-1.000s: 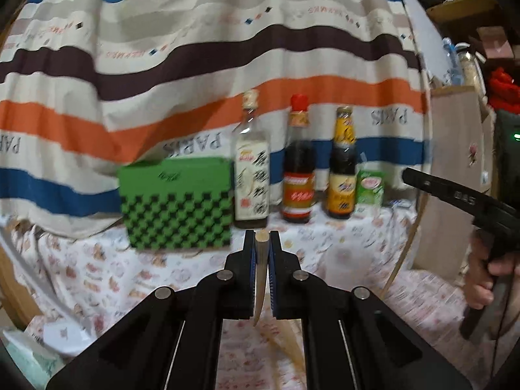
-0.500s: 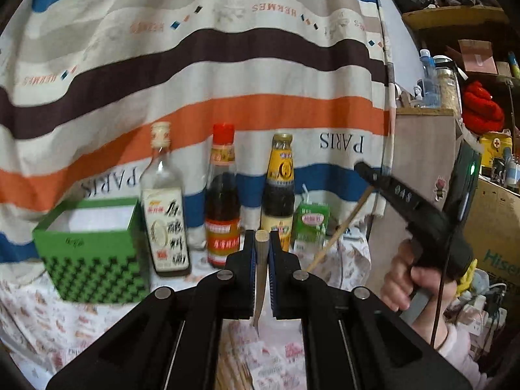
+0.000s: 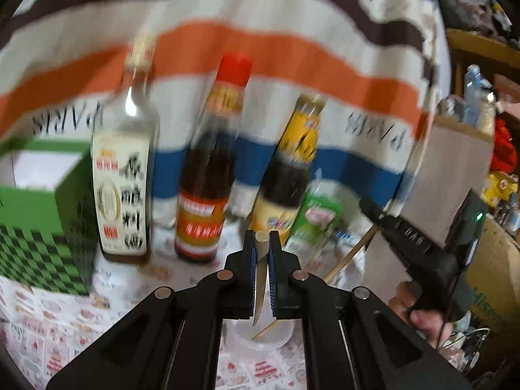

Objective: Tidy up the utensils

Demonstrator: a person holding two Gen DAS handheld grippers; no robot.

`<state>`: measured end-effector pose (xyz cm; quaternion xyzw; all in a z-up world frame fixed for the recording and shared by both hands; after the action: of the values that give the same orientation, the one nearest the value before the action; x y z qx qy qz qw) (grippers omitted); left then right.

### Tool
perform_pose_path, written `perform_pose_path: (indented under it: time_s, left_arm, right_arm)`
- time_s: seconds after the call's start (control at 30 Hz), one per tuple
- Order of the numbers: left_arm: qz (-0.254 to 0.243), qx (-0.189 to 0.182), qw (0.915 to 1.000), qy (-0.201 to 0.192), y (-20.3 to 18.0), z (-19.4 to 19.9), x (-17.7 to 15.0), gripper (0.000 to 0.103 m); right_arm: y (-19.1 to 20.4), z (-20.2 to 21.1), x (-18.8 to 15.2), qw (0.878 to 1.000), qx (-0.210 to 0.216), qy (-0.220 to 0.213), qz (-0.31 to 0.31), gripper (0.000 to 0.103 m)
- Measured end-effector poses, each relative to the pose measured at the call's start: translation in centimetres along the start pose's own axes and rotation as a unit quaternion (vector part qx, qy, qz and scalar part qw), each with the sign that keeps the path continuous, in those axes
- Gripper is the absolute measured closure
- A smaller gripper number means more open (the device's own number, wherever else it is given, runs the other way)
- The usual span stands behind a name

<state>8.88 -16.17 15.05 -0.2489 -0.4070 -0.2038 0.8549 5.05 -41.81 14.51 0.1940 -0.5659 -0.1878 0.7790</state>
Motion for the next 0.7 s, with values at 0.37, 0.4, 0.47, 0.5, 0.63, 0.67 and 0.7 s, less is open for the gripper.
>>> perform_pose_path:
  time_s: [0.37, 0.4, 0.47, 0.5, 0.63, 0.67, 0.7]
  left_arm:
    - [0.116, -0.04, 0.9898, 0.073, 5.0, -5.2, -0.9, 0.097]
    - [0.136, -0.049, 0.9863, 0.081, 5.8, -5.6, -1.1, 0.097]
    - [0.165, -0.059, 0.98, 0.094, 7.1, -6.4, -1.4, 0.097]
    - [0.17, -0.056, 0.979, 0.098, 7.5, -6.7, -1.5, 0.097]
    - [0.131, -0.018, 0.9858, 0.103, 6.8, -7.2, -2.1, 0.096]
    - [0.126, -0.012, 0.9869, 0.101, 6.5, -7.2, -2.1, 0.094]
    - [0.123, -0.008, 0.9876, 0.098, 6.4, -7.2, -2.1, 0.09]
  right_arm:
    - [-2.7, -3.8, -0.9, 0.995, 0.016, 0.079, -0.058, 0.096]
    - [-3.0, -4.1, -1.1, 0.994, 0.013, 0.086, -0.061, 0.096]
    - [-3.5, -4.6, -1.2, 0.992, 0.022, 0.1, -0.074, 0.096]
    - [-3.6, -4.8, -1.1, 0.991, 0.023, 0.103, -0.079, 0.096]
    - [-3.9, -5.0, -1.0, 0.99, -0.011, 0.119, -0.081, 0.096]
    - [-3.8, -5.0, -1.0, 0.989, 0.001, 0.123, -0.077, 0.096]
    - [-3.6, -5.0, -1.0, 0.989, 0.006, 0.127, -0.072, 0.094]
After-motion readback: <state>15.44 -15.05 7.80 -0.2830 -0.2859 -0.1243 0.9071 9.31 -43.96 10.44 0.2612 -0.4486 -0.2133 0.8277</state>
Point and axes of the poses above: each gripper's, at about its wrist camera, not at the fingertips, and z roughly against the way its jaws point, y to its left, x to its top, the point moved 2 cm from there along -z, roughly the way its jaws point, and after that the axes turned 14 degrees about y, right-handed, at the moved point
